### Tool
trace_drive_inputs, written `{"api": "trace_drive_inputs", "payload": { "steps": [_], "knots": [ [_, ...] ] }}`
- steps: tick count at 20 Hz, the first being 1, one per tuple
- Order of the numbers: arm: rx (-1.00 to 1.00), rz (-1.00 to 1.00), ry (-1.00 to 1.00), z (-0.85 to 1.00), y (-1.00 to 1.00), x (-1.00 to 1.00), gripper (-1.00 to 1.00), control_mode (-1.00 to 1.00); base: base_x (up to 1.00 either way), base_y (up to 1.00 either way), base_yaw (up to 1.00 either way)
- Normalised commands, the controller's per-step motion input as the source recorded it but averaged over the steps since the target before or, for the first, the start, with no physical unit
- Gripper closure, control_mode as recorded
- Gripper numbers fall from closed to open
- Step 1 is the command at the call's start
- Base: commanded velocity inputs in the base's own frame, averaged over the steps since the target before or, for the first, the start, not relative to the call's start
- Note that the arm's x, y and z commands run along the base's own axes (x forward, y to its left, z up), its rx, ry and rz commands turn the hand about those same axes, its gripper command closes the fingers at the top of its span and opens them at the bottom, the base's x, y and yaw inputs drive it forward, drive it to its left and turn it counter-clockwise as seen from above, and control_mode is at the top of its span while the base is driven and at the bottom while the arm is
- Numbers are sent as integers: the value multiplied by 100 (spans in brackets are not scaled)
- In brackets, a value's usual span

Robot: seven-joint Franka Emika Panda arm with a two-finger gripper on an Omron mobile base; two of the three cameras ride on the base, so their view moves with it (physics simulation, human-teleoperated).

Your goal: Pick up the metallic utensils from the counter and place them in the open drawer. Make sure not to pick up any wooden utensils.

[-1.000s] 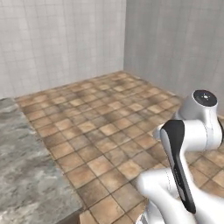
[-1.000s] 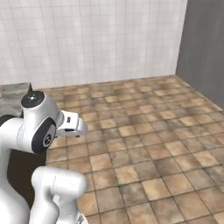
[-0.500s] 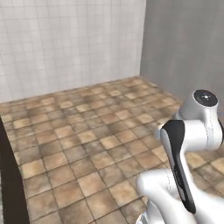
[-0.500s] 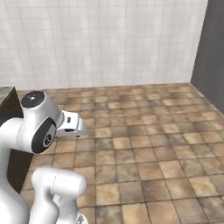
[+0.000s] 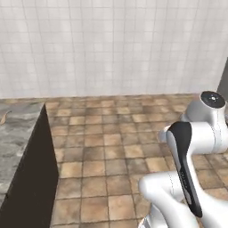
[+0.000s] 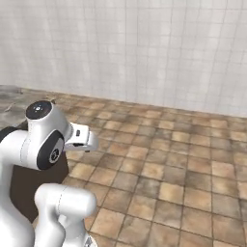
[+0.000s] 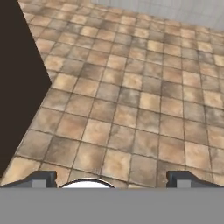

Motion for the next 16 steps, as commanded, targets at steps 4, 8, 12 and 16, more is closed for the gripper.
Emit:
{"api": "trace_drive_inputs", "payload": {
  "steps": [4,8,12,16],
  "knots": [
    [0,0,0,0,0,0,-100,100,100,-19,74],
    [0,0,0,0,0,0,-100,100,100,-36,69],
    [0,0,0,0,0,0,-100,100,94,-94,27],
    [0,0,0,0,0,0,-100,100,78,-100,20]
  ]
}}
